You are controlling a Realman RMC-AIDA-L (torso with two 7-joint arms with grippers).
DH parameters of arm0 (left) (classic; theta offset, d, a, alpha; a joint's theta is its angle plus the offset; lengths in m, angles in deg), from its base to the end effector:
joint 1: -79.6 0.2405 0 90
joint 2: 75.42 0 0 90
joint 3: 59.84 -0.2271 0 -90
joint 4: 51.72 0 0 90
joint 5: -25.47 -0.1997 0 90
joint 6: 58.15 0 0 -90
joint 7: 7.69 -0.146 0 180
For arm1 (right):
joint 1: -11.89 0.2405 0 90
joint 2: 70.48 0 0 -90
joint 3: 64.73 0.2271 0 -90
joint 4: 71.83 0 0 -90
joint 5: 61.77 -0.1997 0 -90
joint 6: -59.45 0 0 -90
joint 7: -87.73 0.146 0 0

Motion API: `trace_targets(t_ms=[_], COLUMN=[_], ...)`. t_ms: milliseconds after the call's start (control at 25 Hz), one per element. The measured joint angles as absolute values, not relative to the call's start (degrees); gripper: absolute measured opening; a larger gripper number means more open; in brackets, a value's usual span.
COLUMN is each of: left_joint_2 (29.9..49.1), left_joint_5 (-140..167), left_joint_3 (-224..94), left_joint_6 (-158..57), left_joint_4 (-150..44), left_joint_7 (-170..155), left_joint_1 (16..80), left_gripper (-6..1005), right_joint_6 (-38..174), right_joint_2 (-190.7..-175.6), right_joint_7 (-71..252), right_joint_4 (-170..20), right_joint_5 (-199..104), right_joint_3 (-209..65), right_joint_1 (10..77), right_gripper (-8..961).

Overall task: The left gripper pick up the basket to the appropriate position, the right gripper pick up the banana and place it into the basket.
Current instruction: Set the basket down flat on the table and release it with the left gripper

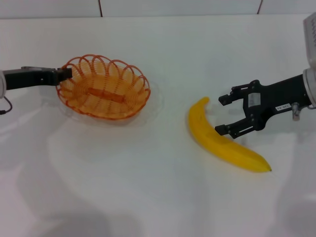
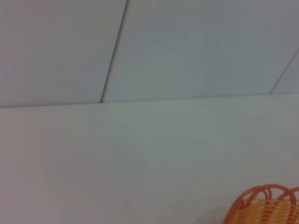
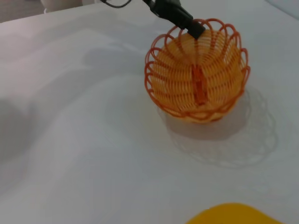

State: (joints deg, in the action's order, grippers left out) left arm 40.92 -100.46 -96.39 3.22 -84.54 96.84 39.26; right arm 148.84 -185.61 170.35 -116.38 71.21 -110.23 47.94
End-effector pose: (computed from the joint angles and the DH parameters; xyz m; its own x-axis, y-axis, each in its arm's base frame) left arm -0.2535 0.3894 0.0255 0.6248 0.6197 0.4750 0.7803 -0.5168 -0.3521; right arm 0.2395 0.3289 0.0291 0.9605 -0.2639 -0.0880 -0.2753 -0.9470 -0.1657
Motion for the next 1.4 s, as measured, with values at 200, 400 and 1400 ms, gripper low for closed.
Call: trace_targets(t_ms=[200,400,1400], left_joint_2=[40.97,40.97,41.33], left_joint_5=[-99.08,-98.64,-97.92], left_joint_3=[-96.49,-96.59,-96.91], left_joint_6=[2.4,1.53,-1.29], left_joint_4=[-82.75,-80.73,-75.57], left_joint_7=[95.86,95.16,93.07], left_joint_1=[38.07,36.7,36.36], left_gripper=[82,81,147], right_joint_6=[148.84,148.82,147.86], right_joint_2=[-185.67,-185.69,-185.86], right_joint_7=[170.53,171.17,172.01], right_joint_4=[-116.38,-116.38,-116.15], right_joint_5=[71.2,71.2,71.2], right_joint_3=[-110.29,-111.15,-113.2], right_joint_1=[48.18,48.43,48.85], right_gripper=[869,868,866])
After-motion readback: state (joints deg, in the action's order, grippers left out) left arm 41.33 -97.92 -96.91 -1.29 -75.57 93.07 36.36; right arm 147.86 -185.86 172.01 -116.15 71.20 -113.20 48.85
